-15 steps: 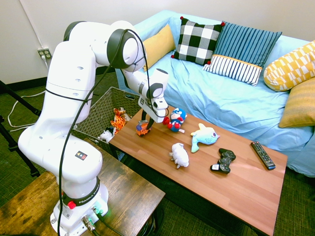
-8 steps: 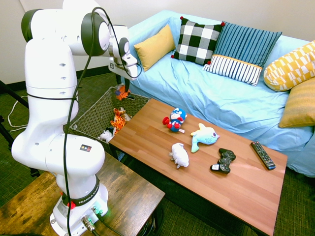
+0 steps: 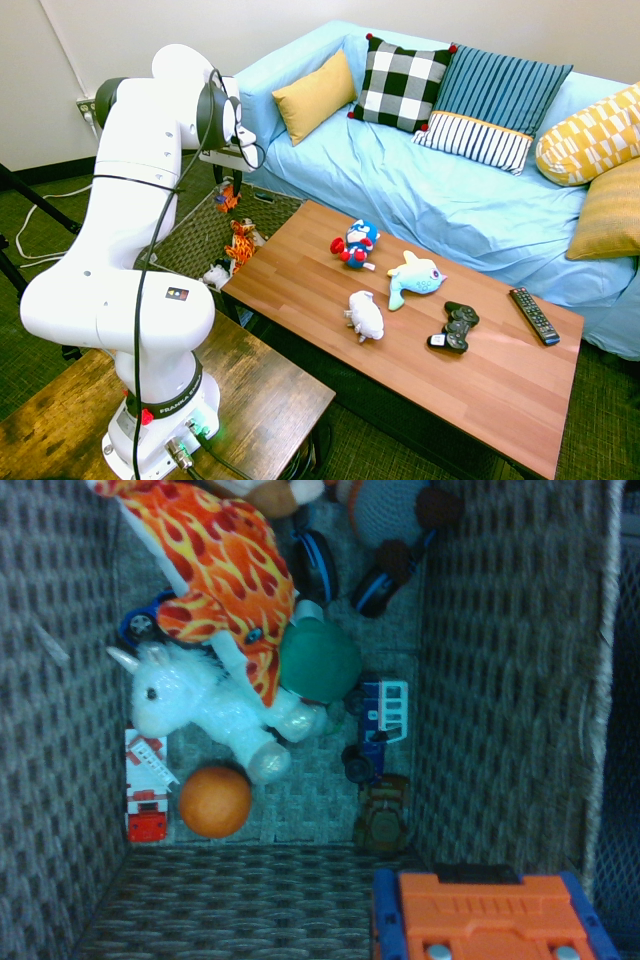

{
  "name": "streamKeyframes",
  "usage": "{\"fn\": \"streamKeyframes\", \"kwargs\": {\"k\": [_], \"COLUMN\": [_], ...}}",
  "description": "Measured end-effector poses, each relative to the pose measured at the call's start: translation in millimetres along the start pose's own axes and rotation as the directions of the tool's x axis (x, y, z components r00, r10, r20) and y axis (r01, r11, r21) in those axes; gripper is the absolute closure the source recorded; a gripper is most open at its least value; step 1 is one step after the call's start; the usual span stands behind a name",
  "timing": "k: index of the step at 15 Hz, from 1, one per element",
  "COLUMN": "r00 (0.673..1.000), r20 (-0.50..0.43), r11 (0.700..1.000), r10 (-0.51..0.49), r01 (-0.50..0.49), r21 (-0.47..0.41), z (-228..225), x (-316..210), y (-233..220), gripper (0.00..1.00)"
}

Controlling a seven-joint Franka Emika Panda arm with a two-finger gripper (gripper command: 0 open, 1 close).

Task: Put the toy car in the basket

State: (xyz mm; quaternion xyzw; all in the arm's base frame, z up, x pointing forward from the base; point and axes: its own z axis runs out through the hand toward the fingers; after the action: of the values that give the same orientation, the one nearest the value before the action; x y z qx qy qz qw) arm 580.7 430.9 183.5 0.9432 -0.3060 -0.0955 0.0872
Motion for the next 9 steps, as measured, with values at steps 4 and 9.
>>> {"fn": "streamKeyframes", "kwargs": {"k": [4,9], "r00": [1.0,0.999], "r20": [-0.004,-0.037], "r11": [1.0,0.997], "r10": [-0.004,0.021], "r01": [0.004,-0.018], "r21": [-0.016,0.07], "z": [-3,-32], "x": [6,26], "y": [-25,-30], "gripper": [0.0,0.0]}}
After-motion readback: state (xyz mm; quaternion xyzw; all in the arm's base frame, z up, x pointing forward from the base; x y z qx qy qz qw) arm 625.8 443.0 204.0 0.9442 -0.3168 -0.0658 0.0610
